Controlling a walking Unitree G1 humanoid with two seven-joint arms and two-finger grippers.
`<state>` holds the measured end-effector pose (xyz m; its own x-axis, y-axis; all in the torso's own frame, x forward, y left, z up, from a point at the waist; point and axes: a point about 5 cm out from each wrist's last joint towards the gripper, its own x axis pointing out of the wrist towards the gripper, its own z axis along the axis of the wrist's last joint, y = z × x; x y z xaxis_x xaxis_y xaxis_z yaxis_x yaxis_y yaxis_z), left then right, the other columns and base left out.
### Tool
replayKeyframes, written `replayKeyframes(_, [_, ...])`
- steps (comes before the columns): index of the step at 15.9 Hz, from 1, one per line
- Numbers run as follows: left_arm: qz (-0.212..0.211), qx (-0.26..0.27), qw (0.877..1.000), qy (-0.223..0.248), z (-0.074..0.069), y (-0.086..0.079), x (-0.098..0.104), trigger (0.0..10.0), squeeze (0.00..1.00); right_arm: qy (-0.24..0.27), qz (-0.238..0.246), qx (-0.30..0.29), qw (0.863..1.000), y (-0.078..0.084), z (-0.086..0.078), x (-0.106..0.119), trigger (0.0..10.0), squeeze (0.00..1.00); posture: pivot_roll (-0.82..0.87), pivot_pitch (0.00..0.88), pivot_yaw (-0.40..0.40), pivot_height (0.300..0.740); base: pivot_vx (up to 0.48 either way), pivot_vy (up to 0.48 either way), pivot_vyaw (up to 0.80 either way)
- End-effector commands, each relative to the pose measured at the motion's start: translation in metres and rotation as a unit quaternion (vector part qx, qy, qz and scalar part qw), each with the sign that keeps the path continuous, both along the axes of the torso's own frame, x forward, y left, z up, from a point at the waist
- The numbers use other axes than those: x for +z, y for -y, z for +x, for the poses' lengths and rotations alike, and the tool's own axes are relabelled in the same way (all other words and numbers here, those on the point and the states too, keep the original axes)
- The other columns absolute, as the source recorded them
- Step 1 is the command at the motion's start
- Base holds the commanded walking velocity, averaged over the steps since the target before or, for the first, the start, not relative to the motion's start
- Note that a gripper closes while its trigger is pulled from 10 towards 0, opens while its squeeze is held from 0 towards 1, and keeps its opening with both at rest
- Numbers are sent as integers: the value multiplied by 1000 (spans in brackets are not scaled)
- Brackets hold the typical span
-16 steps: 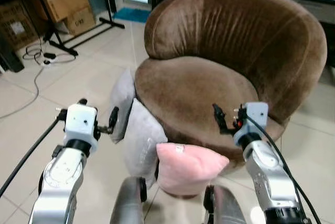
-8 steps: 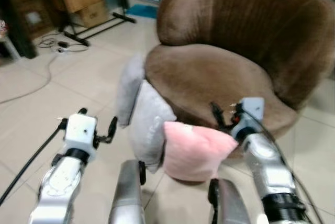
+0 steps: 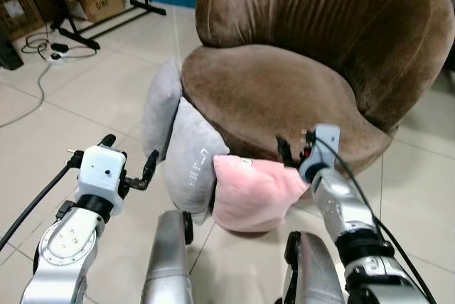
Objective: Move the pillow to the sofa from floor
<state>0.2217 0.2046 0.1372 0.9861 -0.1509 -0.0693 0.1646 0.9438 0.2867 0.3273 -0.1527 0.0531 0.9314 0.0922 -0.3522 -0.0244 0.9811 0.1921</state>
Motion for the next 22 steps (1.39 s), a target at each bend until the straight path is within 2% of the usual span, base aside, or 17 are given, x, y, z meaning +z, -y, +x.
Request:
replayKeyframes(1, [4, -13, 1000, -2, -4, 4, 3, 10000, 0, 0, 1, -19, 1000, 6, 3, 1, 10000, 1000, 188, 100, -23, 525, 0, 0, 0])
replayKeyframes(3, [5, -28, 1000, -3, -8, 7, 10, 10000, 0, -23, 23, -51, 998, 13, 2, -7, 10000, 1000, 191, 118, -28, 525, 0, 0, 0])
replayKeyframes(5, [9, -32, 999, -8, -13, 7, 14, 10000, 0, -36, 20, -63, 997, 17, 0, -14, 10000, 1000, 208, 141, -33, 525, 0, 0, 0])
replayKeyframes(7, [13, -34, 999, -16, -30, 7, 25, 10000, 0, -51, 23, -103, 993, 25, -2, -22, 10000, 1000, 261, 171, -38, 525, 0, 0, 0])
replayKeyframes(9, [16, -35, 999, -21, -44, 6, 34, 10000, 0, -46, 54, -142, 987, 30, 0, -21, 10000, 1000, 296, 185, -43, 525, 0, 0, 0])
replayKeyframes(12, [29, -25, 999, -23, -65, -3, 53, 10000, 0, -20, 136, -164, 977, 20, 8, -13, 10000, 1000, 356, 200, -34, 525, 0, 0, 0])
replayKeyframes(16, [46, -21, 998, -38, -79, -11, 62, 10000, 0, -33, 136, -187, 972, 9, 8, -16, 10000, 1000, 388, 204, -7, 525, 0, 0, 0])
replayKeyframes(17, [48, -22, 998, -44, -79, -13, 63, 10000, 0, -41, 133, -184, 973, 2, 7, -17, 10000, 0, 378, 203, -4, 525, 0, 0, 0])
replayKeyframes(19, [42, -21, 998, -44, -74, -12, 63, 10000, 0, -20, 156, -172, 973, -5, 10, -13, 10000, 0, 358, 204, -19, 525, 0, 0, 0])
replayKeyframes(21, [35, -22, 998, -41, -70, -10, 62, 10000, 0, 13, 184, -169, 968, 2, 12, -8, 10000, 0, 353, 204, -31, 515, 0, 0, 0])
replayKeyframes(22, [33, -22, 998, -41, -69, -10, 61, 10000, 0, 16, 180, -175, 968, 6, 12, -8, 10000, 0, 353, 204, -32, 505, 0, 0, 0])
